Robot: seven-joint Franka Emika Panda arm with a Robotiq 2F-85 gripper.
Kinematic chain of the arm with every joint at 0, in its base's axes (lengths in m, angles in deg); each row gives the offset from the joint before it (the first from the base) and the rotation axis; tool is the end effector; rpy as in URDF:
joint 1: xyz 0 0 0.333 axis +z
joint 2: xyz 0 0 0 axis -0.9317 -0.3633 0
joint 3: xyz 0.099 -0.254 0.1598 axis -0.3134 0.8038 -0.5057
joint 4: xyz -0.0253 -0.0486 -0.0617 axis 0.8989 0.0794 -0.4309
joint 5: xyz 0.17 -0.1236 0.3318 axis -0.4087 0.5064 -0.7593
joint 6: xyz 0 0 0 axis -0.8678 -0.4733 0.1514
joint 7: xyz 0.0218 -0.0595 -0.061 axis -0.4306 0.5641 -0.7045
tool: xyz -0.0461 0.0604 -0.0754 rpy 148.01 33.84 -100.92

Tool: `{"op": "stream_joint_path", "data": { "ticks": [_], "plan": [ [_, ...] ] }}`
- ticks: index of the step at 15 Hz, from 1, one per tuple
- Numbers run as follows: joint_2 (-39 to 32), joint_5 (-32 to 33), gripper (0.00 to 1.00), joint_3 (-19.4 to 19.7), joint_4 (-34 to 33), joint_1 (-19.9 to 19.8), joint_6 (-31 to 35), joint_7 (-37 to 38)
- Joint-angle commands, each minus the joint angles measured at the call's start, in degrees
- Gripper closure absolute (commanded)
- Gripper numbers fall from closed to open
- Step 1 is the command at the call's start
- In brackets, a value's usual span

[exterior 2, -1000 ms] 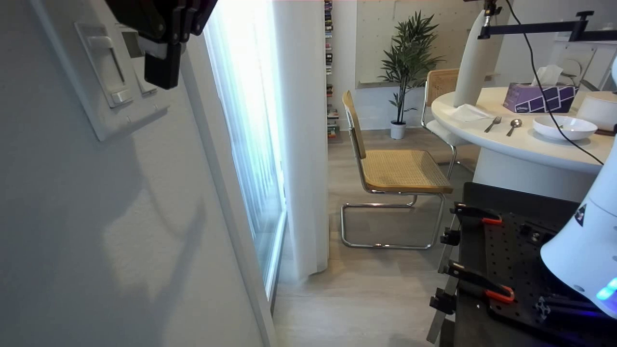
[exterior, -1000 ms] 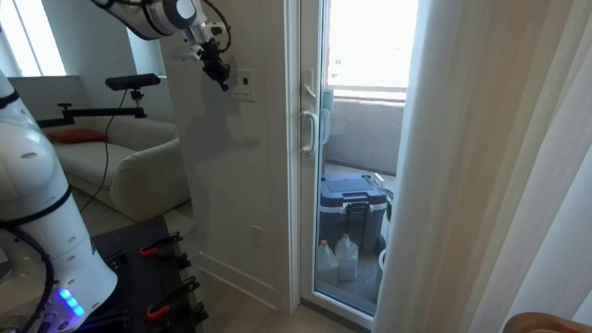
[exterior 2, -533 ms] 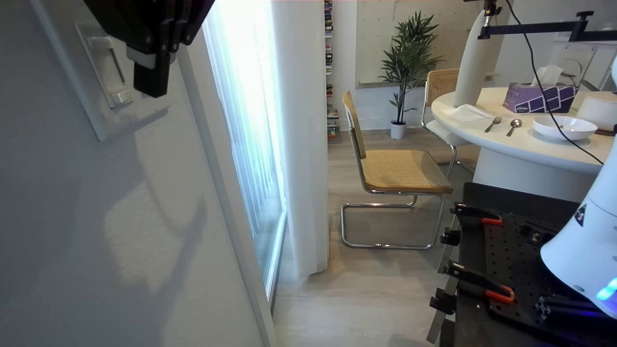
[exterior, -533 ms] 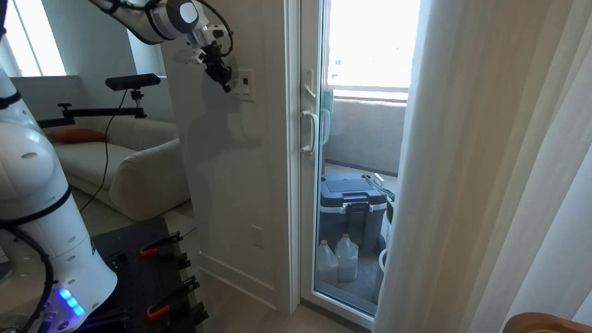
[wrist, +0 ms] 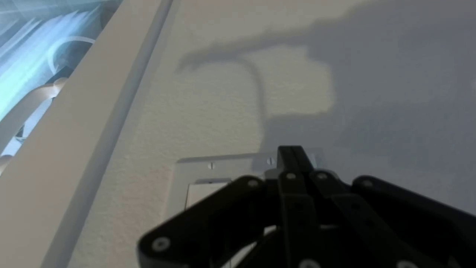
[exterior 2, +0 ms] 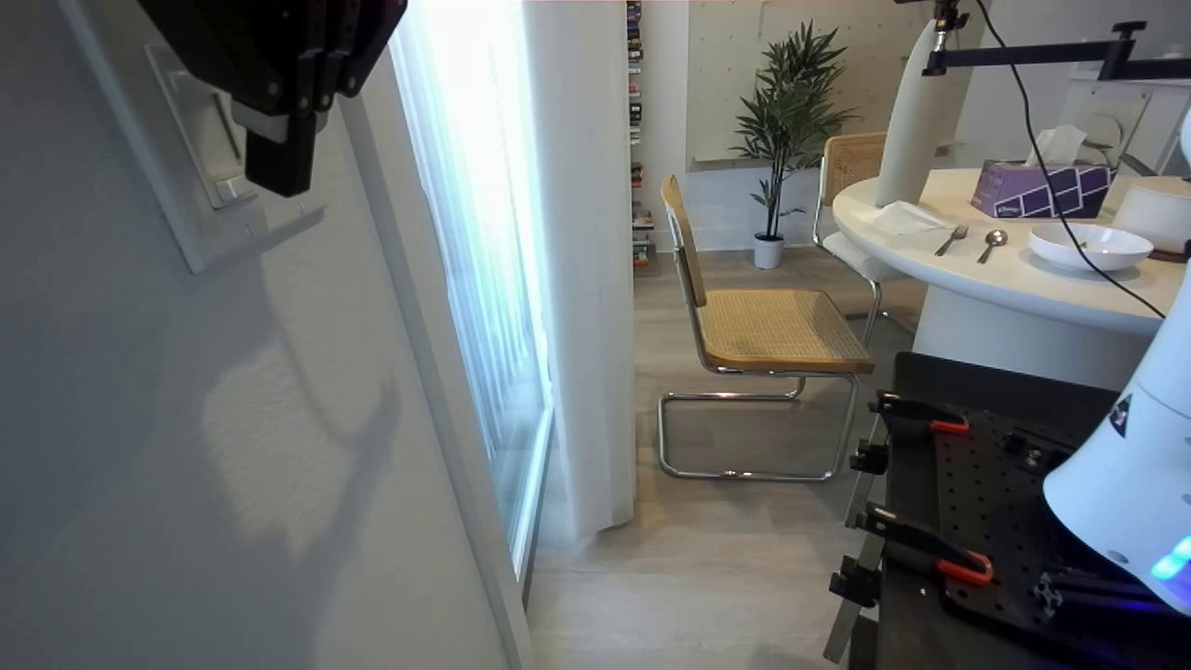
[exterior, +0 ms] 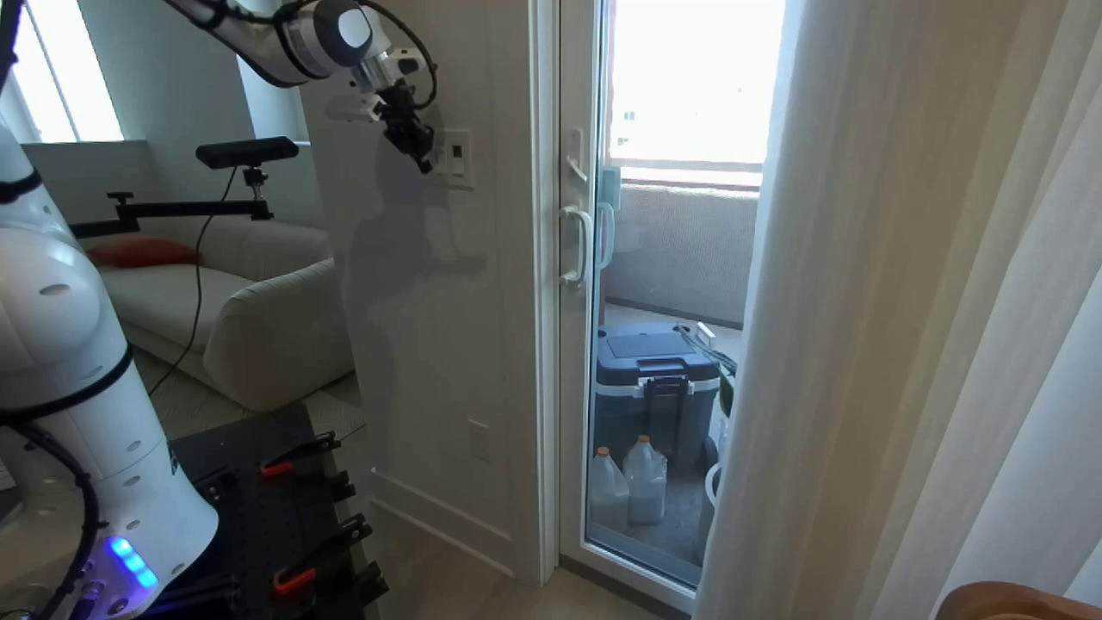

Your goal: Pull the blinds to the right, switch off the light, then pull the blinds to the left

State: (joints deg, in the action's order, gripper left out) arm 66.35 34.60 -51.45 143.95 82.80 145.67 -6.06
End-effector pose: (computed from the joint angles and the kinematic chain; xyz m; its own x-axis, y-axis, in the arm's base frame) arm 0.4497 0.3299 0.5152 0.8336 0.3047 0.4606 0.3484 -0.9373 -0.0106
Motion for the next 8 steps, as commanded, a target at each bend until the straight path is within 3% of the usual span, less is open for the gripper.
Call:
{"op": "stream_joint_path", "data": {
  "ticks": [1, 8],
  "plan": [
    [-0.95, 1.94, 1.00, 0.25, -0.73, 0.32, 0.73, 2.74],
    [-1.20, 1.99, 1.00, 0.41, -0.72, 0.35, 1.67, 2.96]
  ]
}}
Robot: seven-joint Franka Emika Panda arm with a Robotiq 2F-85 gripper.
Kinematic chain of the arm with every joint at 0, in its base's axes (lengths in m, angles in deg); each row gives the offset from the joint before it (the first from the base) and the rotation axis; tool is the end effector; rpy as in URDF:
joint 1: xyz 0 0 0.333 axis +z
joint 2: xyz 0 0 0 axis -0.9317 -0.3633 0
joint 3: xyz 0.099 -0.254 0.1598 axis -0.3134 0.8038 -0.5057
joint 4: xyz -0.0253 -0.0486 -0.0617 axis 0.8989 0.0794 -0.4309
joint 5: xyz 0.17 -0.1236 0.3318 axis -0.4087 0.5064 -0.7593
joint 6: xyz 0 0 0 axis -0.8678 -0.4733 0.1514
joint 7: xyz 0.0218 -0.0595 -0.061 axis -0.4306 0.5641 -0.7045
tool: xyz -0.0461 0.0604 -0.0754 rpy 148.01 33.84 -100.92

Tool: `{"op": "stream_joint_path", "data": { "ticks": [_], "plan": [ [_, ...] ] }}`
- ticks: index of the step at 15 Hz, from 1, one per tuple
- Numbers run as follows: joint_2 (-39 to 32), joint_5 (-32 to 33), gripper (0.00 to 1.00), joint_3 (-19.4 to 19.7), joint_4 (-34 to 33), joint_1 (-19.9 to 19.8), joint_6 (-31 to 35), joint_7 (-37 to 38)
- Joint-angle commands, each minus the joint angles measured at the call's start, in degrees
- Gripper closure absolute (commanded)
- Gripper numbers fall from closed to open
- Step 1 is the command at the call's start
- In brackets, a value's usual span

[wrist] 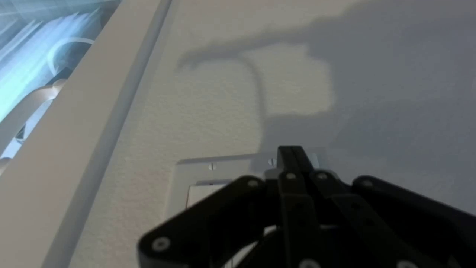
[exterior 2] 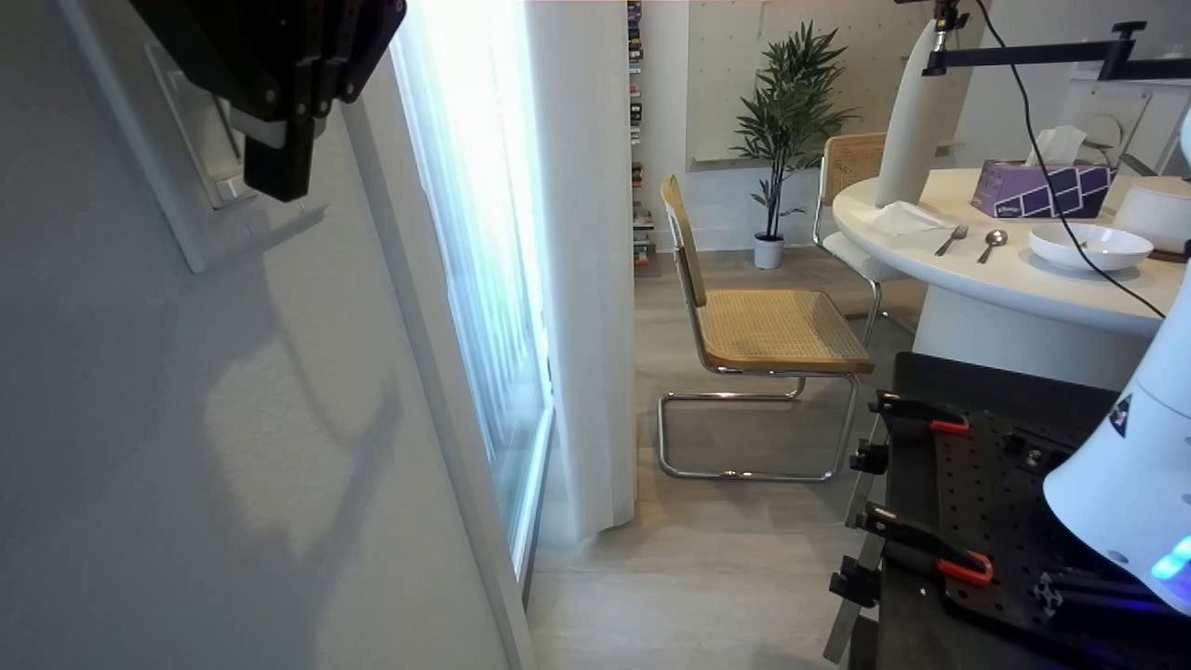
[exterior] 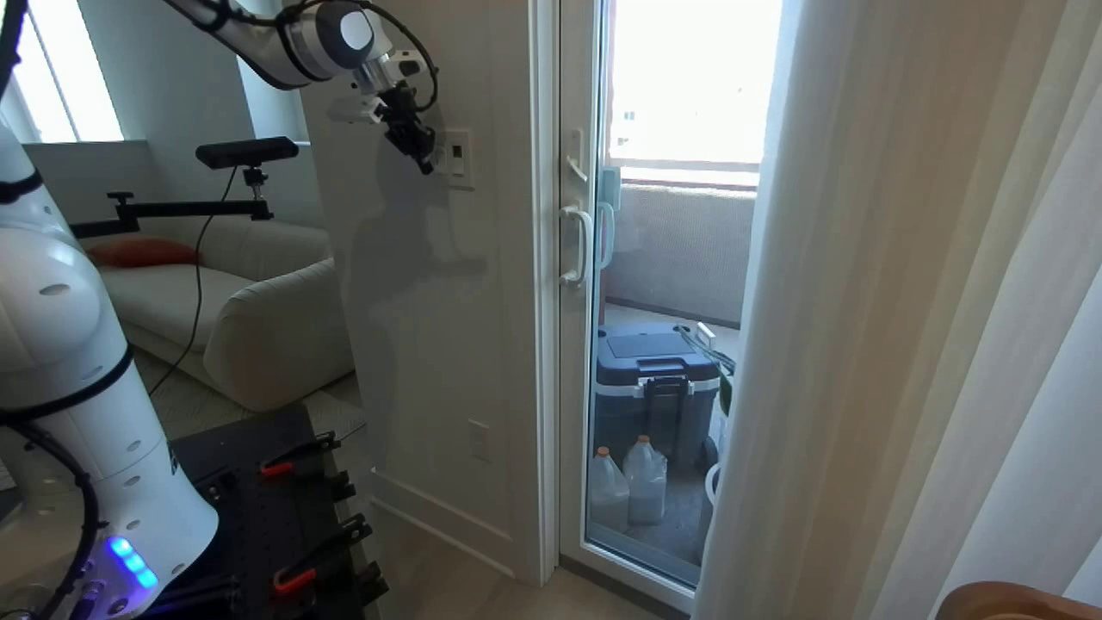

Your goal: Pull the blinds to the right, switch off the light, then pull the blinds to the left

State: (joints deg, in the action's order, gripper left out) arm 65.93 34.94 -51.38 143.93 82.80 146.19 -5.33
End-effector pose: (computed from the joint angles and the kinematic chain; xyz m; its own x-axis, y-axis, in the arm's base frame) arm 0.4517 0.3301 0.5127 0.8358 0.2951 0.4631 0.3403 -0.9402 -0.0150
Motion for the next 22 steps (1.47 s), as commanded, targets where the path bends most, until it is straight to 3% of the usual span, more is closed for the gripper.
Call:
{"op": "stream_joint_path", "data": {
  "ticks": [1, 22],
  "plan": [
    [-0.83, 1.67, 1.00, 0.34, -0.71, 0.34, 1.27, 2.27],
    [-1.56, 3.48, 1.00, 0.58, -0.59, 0.30, 3.66, 4.41]
  ]
}}
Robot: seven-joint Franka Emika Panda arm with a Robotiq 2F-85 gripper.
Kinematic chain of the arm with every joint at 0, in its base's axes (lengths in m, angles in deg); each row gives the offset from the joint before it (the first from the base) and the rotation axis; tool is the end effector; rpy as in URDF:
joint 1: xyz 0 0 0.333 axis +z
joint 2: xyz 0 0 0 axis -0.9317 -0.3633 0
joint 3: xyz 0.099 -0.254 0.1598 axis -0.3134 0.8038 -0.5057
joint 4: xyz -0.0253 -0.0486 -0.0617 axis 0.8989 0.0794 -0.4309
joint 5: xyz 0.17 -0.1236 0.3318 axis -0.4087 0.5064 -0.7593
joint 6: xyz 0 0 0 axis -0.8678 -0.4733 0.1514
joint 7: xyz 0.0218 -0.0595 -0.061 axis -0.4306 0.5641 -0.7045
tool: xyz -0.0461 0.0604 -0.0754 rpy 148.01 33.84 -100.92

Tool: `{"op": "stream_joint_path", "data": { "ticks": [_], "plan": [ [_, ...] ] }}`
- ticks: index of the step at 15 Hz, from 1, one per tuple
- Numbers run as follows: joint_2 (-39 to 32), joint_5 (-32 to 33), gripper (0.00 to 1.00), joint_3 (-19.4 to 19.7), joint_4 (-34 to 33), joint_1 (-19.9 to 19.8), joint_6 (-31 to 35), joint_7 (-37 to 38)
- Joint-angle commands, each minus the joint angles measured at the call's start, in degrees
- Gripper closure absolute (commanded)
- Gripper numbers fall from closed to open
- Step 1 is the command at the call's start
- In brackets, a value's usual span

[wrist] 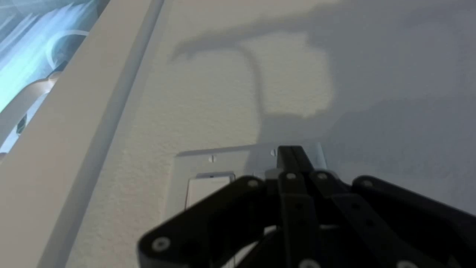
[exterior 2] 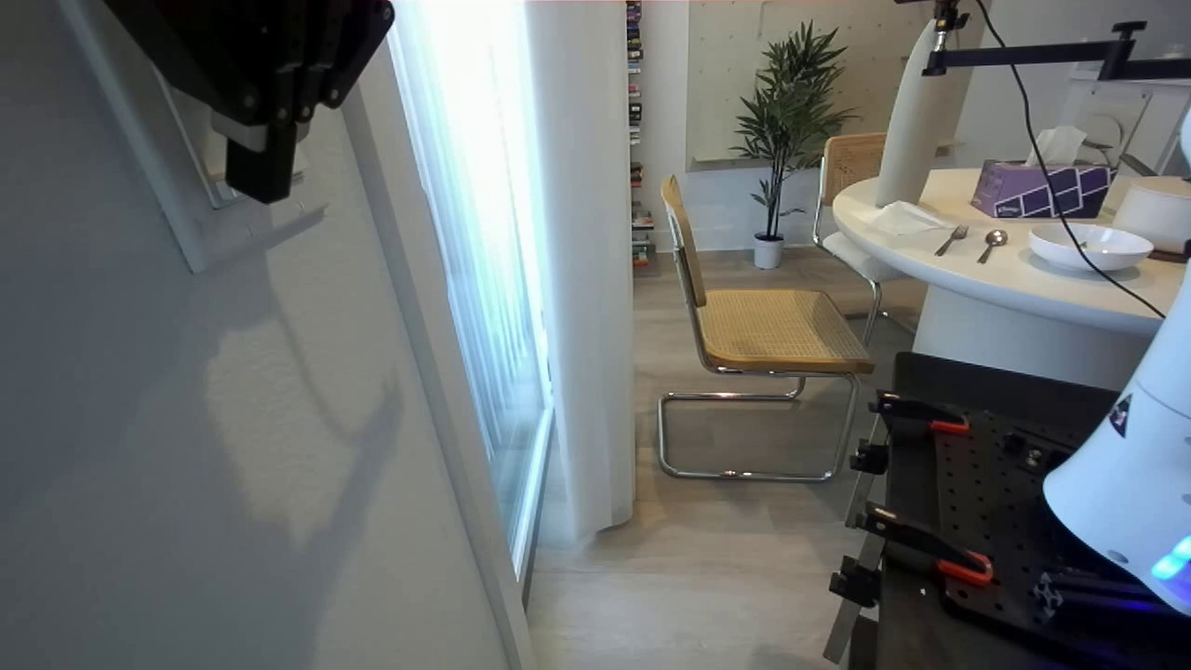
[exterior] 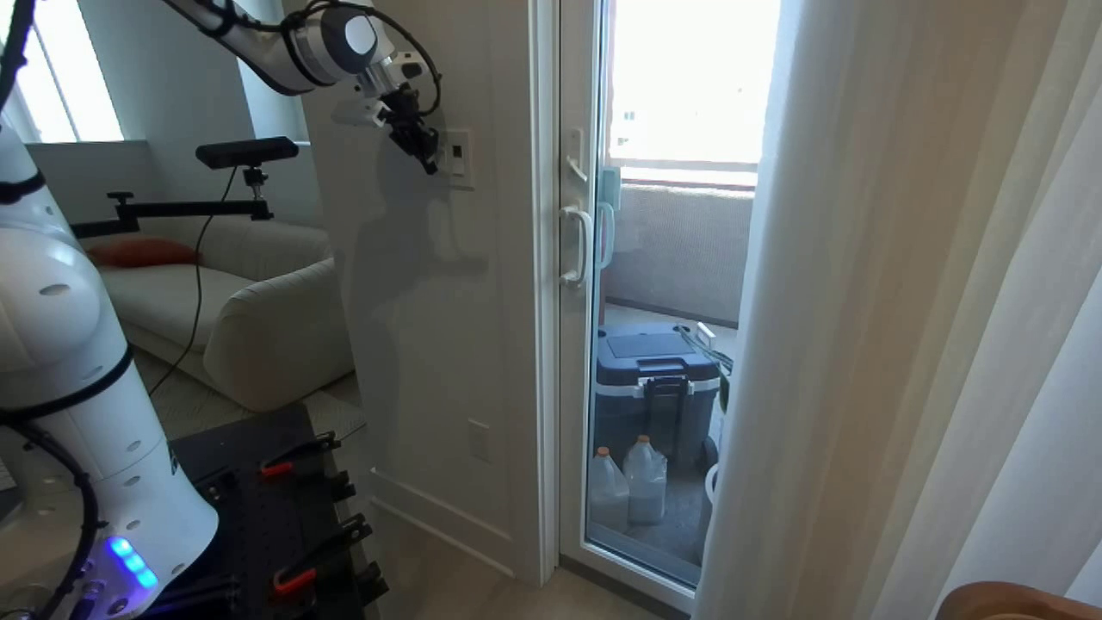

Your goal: Pull the blinds to the right, switch off the light, then pull the blinds to the left

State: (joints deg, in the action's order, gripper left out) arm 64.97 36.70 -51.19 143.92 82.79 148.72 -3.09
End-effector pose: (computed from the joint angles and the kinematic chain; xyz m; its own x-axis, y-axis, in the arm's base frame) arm 0.4570 0.3316 0.5097 0.8280 0.2718 0.4904 0.3241 -0.9457 -0.0231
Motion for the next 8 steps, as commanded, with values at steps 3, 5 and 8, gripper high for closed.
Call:
{"op": "stream_joint_path", "data": {
  "ticks": [3, 5, 8],
  "plan": [
    [-0.78, 1.92, 1.00, 0.36, -0.67, 0.30, 1.06, 2.25],
    [-0.85, 2.22, 1.00, 0.34, -0.73, 0.26, 1.10, 2.45],
    [-0.79, 1.96, 1.00, 0.43, -0.39, 0.27, 2.41, 2.43]
  ]
}}
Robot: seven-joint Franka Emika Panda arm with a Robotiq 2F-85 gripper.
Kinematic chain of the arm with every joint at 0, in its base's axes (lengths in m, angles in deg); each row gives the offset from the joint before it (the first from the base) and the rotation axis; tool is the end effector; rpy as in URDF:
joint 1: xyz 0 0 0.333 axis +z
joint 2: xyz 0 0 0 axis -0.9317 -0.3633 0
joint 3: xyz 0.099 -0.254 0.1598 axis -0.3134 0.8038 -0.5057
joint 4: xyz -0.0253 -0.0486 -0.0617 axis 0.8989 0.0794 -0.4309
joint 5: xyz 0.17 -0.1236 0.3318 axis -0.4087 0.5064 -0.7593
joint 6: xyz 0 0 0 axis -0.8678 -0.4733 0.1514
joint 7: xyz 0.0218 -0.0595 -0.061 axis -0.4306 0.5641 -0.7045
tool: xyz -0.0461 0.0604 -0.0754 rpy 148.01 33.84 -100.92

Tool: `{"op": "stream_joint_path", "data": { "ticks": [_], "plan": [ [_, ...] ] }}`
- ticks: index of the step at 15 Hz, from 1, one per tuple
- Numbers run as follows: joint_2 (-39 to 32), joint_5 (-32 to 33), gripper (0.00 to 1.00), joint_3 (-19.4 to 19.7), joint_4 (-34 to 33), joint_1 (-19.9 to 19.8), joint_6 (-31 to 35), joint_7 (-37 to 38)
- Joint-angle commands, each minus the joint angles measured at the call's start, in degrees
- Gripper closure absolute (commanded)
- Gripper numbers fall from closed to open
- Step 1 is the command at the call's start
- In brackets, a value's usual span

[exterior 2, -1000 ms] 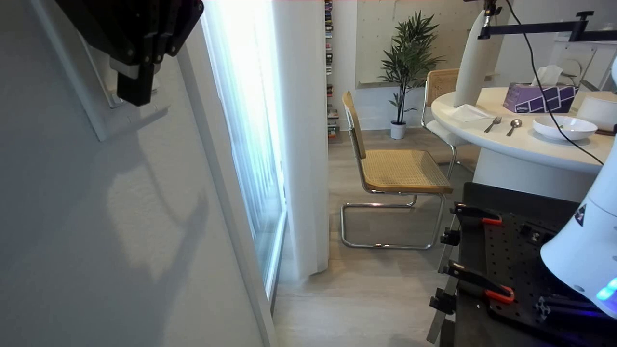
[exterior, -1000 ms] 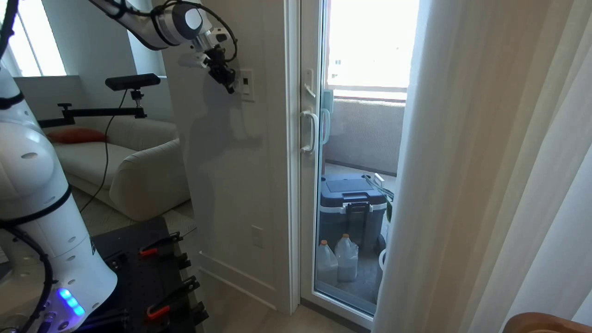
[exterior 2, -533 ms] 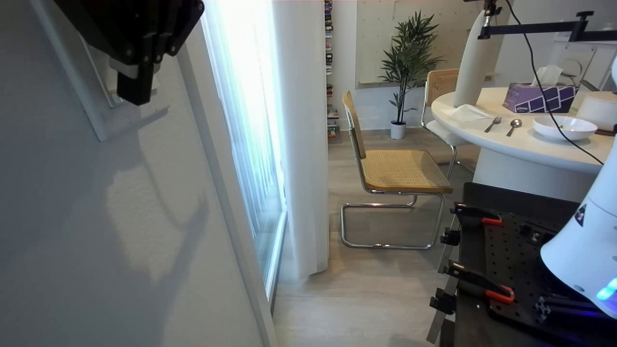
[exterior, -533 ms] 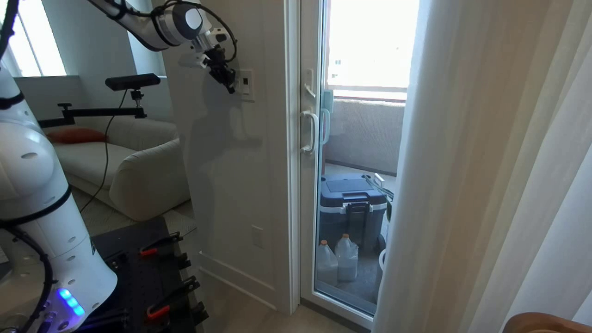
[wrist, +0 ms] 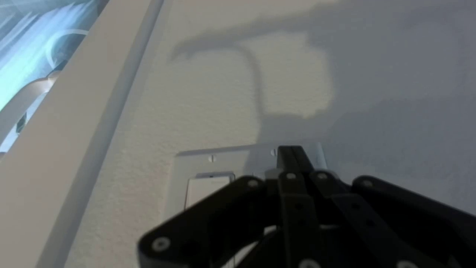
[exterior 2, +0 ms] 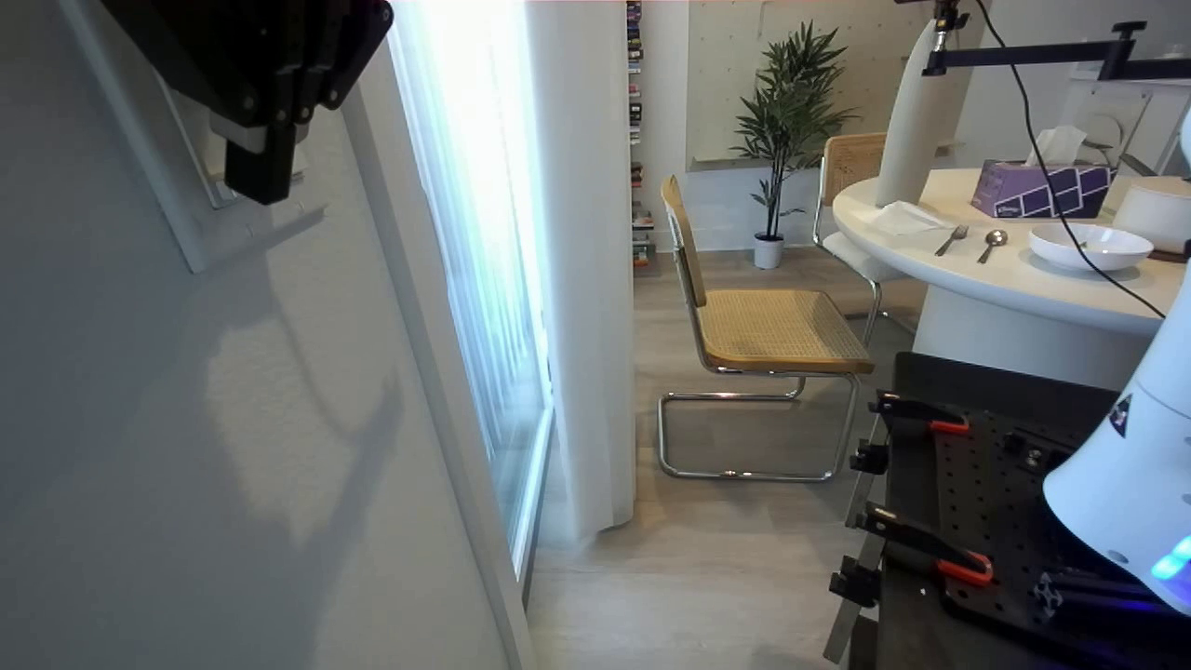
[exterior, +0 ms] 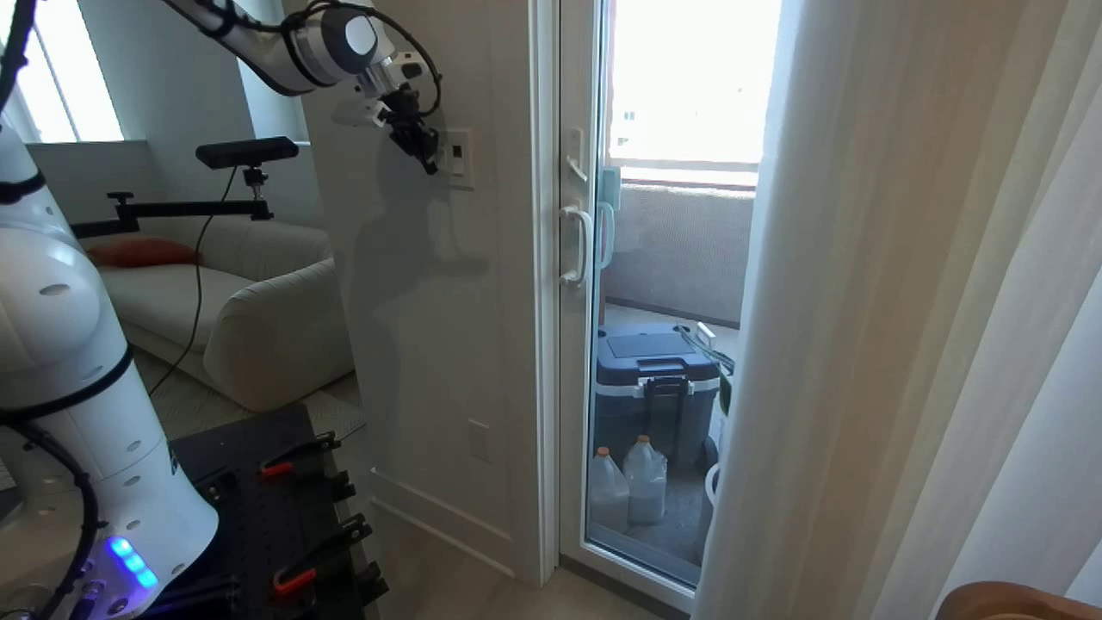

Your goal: Pull the blinds to the right, switch off the light, then pull the blinds to the left

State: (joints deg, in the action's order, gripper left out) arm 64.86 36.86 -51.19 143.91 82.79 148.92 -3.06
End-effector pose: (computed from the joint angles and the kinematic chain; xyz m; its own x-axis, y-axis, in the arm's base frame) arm 0.4575 0.3319 0.5092 0.8266 0.2729 0.4923 0.3255 -0.9453 -0.0224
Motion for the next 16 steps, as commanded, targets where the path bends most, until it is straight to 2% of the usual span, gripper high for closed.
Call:
{"op": "stream_joint_path", "data": {
  "ticks": [1, 4, 16],
  "plan": [
    [-0.62, 1.60, 1.00, 0.47, -0.27, 0.29, 2.88, 2.35],
    [-0.64, 1.68, 1.00, 0.50, -0.16, 0.22, 3.68, 2.39],
    [-0.84, 3.56, 1.00, 0.74, -1.38, -0.05, -2.81, 4.36]
  ]
}}
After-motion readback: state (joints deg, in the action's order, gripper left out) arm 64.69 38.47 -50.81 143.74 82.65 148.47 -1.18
